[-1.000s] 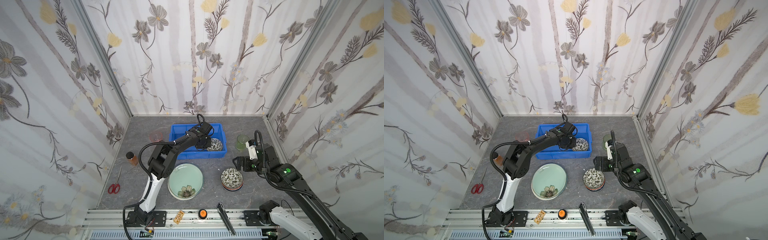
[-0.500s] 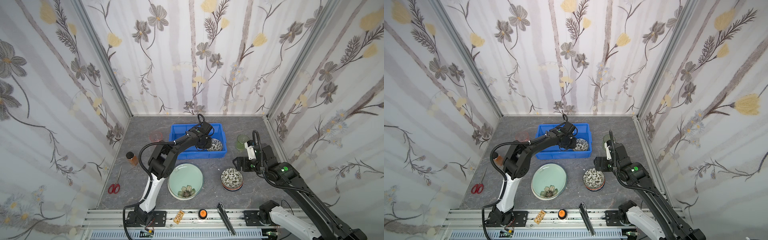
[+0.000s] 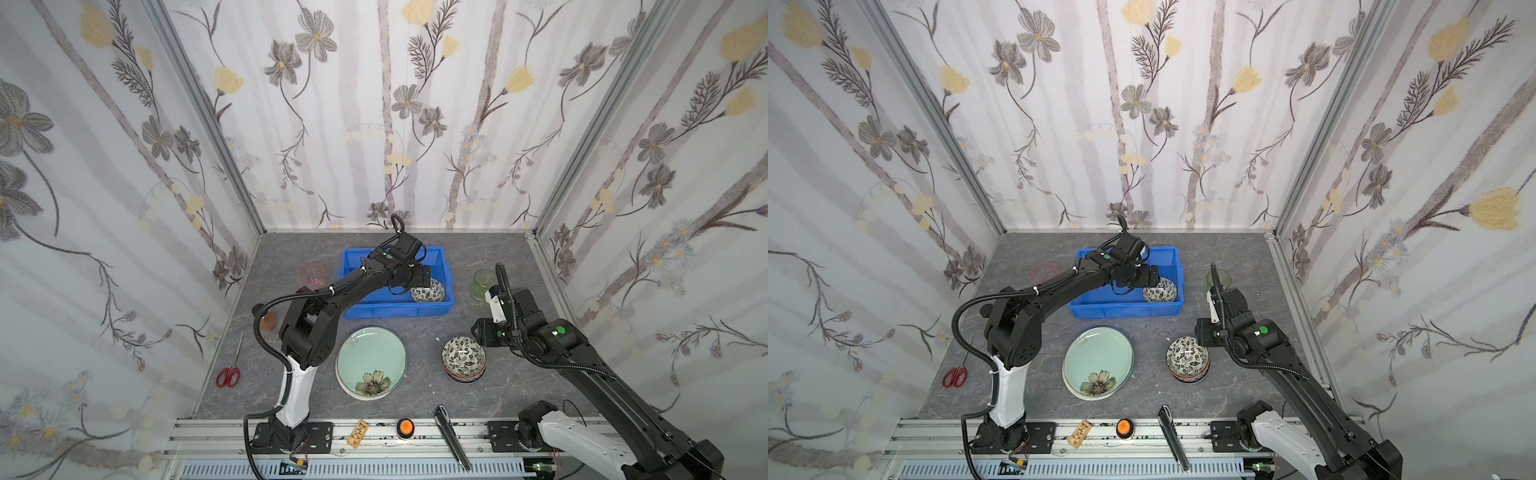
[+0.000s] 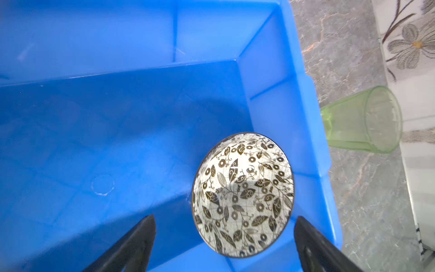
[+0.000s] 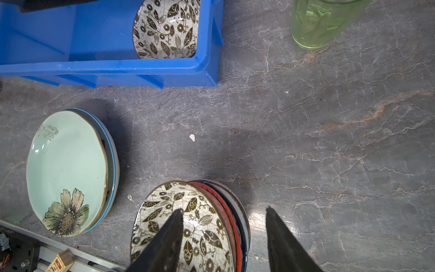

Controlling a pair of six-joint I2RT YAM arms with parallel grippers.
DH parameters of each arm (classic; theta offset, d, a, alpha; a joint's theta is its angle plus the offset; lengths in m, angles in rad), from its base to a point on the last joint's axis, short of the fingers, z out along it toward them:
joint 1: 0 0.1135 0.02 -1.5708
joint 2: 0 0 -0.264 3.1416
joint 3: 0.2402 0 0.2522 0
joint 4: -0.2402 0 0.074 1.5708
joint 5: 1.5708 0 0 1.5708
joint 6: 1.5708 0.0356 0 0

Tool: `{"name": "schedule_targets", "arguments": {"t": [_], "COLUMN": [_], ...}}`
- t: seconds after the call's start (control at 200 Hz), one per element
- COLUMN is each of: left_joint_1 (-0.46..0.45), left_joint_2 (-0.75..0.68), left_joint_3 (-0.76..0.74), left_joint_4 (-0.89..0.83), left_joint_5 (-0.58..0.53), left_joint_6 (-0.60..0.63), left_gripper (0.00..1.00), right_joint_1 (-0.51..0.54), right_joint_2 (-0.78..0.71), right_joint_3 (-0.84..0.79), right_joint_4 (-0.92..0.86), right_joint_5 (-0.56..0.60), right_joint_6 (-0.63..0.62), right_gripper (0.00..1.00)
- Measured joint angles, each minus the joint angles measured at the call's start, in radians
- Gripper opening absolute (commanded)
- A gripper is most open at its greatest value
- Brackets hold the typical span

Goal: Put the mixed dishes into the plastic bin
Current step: 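Raise the left gripper from the bin while the right gripper moves to the stack, then lower the right gripper onto the next leaf-pattern bowl's rim while the left gripper reaches over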

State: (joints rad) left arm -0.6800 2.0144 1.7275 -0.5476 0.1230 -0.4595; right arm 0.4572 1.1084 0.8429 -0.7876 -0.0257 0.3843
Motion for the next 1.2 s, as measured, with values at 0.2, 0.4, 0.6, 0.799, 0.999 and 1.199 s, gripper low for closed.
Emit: {"name": "schedule_targets", "arguments": {"t": [0.2,0.4,0.6,0.799,0.999,1.199], "left_joint_1": [-0.026,-0.095,-0.140,-0.156,-0.159,-0.159], "left_joint_2": [-0.150,-0.291,-0.430,-0.578,-0.641,-0.632], "left_joint_3": [-0.111,-0.234,-0.346,-0.515,-0.602,-0.627], "left_joint_4": [0.005,0.001,0.027,0.112,0.188,0.218], "left_joint_5": [-0.007,-0.014,-0.040,-0.049,-0.041,-0.023], "left_joint_6": [-0.013,-0.048,-0.093,-0.175,-0.235,-0.266], "left_gripper": [1.00,1.00,1.00,1.00,1.00,1.00], "right_joint_1": [0.053,0.126,0.154,0.171,0.173,0.178], "right_joint_2": [0.020,0.042,0.045,0.044,0.054,0.060], "right_joint_3": [0.000,-0.002,-0.027,-0.043,-0.049,-0.049], "right_joint_4": [-0.039,-0.076,-0.080,-0.079,-0.072,-0.069], "right_joint_5": [0.024,0.072,0.103,0.117,0.118,0.130], "right_joint_6": [0.016,0.055,0.098,0.131,0.138,0.138], "right_gripper": [0.49,0.44,0.39,0.35,0.31,0.25]}}
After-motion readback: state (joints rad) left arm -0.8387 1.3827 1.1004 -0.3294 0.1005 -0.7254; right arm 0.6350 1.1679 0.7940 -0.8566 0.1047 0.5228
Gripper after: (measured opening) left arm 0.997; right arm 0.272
